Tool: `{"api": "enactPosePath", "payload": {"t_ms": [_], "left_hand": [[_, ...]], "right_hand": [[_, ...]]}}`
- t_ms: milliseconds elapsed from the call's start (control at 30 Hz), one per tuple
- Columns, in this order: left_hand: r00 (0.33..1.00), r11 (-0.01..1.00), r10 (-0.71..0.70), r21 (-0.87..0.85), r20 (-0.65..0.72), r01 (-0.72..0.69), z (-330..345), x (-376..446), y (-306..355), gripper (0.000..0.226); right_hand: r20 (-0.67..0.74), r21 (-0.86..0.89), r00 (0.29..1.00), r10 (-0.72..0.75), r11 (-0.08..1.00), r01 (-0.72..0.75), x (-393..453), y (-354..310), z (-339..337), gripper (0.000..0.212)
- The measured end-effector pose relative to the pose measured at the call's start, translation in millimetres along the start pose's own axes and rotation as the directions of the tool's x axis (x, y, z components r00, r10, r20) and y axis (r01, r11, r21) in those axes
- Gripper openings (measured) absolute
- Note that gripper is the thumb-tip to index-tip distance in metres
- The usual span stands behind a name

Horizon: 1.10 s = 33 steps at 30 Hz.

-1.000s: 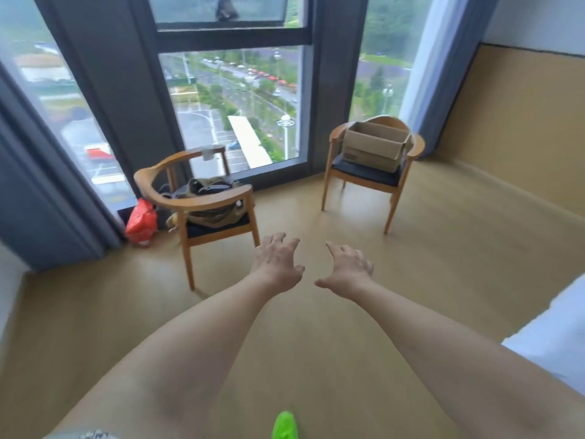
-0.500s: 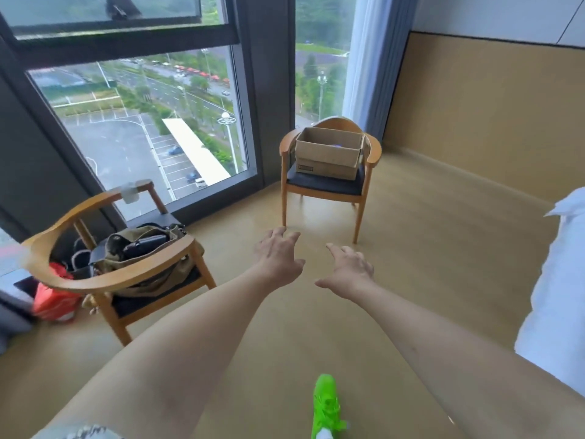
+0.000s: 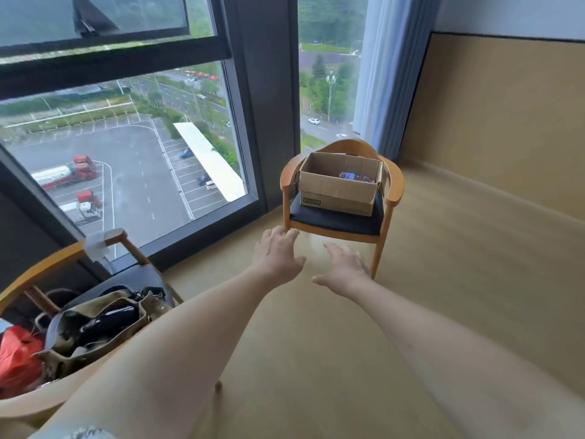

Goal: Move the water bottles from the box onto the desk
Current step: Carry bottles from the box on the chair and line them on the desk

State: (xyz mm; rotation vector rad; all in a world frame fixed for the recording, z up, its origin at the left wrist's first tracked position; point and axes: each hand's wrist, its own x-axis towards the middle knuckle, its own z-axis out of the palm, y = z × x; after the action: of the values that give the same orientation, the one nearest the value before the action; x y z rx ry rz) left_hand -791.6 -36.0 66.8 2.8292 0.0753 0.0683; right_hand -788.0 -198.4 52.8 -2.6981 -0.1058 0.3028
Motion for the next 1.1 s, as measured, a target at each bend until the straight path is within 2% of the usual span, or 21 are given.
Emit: {"api": "enactPosePath", "payload": {"t_ms": [200,467,567,733,1100], "left_hand": [[0.998,1.0,-0.004,-0.004,0.068,0.005,26,108,-11,0.066],[0.985,0.993,0.115,-0.013,0.129,-0.114,61,295,-23,0.057],[0.984,0.992,0.121,-0.039,0.134,-0.117,63,372,-21,0.058],[0.966,0.985,0.172,-0.028,0.193,-0.17,67,476,-20,0.057],[0.934,0.994,0.105,-0.008,0.342,-0.109,127,636,-27,0.051]], "right_hand": [[0.02,0.018,0.999,0.025,1.0,-0.025,99,7,-7,0.092],[0.004,0.021,0.985,0.172,0.985,-0.172,262,22,-24,0.091],[0.002,0.012,0.977,0.211,0.977,-0.211,326,19,-38,0.087],[-0.003,0.025,0.975,0.221,0.975,-0.221,420,0,-55,0.084],[0.164,0.017,0.935,0.315,0.947,-0.322,586,39,-65,0.083]]}}
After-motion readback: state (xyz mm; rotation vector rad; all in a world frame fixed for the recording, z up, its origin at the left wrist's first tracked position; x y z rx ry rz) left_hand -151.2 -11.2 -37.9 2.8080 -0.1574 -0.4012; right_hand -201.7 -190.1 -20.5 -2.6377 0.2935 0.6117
